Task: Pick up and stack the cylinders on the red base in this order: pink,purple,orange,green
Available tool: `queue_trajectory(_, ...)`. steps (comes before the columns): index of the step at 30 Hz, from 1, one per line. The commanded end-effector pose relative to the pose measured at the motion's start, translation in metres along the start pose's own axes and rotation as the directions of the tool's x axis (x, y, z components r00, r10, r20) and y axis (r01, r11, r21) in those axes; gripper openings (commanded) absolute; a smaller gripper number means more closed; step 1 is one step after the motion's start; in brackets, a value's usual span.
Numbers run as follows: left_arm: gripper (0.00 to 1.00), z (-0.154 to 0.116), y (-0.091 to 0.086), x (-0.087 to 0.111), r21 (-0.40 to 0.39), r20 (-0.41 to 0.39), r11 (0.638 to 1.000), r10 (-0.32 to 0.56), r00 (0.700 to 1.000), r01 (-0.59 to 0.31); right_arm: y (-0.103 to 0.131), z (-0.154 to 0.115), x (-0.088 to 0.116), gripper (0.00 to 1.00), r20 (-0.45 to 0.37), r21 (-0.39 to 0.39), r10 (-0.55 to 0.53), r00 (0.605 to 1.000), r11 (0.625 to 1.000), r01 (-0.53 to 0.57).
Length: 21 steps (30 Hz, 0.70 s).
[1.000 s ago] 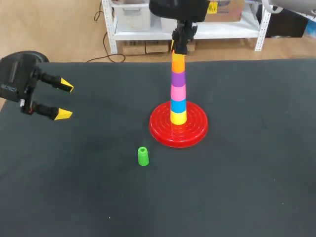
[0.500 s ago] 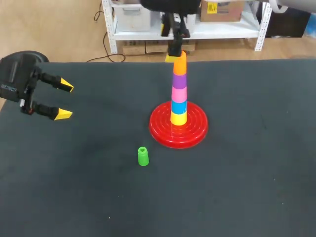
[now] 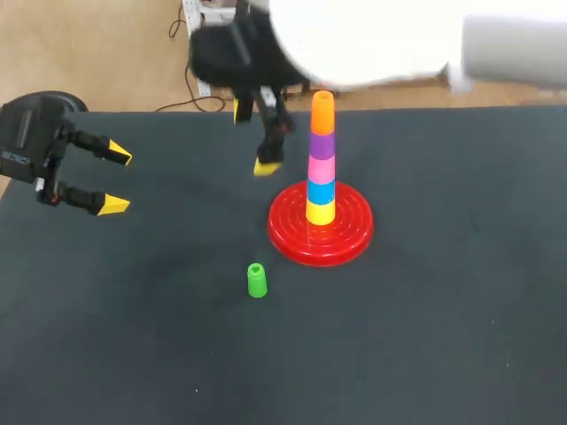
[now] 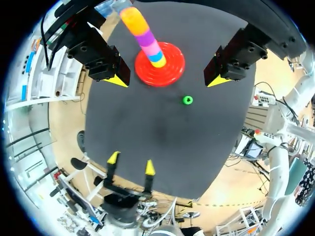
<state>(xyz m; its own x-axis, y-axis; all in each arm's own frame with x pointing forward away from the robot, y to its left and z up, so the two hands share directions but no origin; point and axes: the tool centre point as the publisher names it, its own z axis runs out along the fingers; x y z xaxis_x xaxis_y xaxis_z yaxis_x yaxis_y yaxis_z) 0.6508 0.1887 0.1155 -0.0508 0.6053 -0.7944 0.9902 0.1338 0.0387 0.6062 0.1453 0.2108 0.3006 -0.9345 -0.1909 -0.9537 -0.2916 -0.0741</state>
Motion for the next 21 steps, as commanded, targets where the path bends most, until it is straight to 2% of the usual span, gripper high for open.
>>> queue_trajectory(1,1.0,0.0,0.0,0.001,-0.002,0.004,1.0,0.003,1.0,-0.003,0.013,0.035,-0.009,1.0,0.012,-0.026,0.011,1.0,1.0,-0.011)
queue_trajectory(4,1.0,0.0,0.0,0.001,-0.002,0.004,1.0,0.003,1.0,-0.003,0.026,0.06,-0.01,1.0,-0.014,-0.053,0.012,1.0,0.999,-0.012)
queue_trajectory(6,1.0,0.0,0.0,0.001,-0.002,0.004,1.0,0.003,1.0,-0.003,0.031,0.073,-0.011,1.0,0.023,-0.067,0.034,0.999,0.997,-0.032)
queue_trajectory(12,1.0,0.0,0.0,0.001,-0.002,0.004,1.0,0.003,1.0,-0.003,0.042,0.108,-0.007,1.0,0.043,-0.097,0.087,0.995,0.992,-0.082)
queue_trajectory(19,1.0,0.0,0.0,0.001,-0.002,0.004,1.0,0.003,1.0,-0.003,0.05,0.137,-0.003,1.0,-0.046,-0.14,0.051,0.998,0.988,-0.057)
queue_trajectory(21,1.0,0.0,0.0,0.001,-0.002,0.004,1.0,0.003,1.0,-0.003,0.051,0.141,-0.002,1.0,-0.04,-0.146,0.056,0.998,0.987,-0.062)
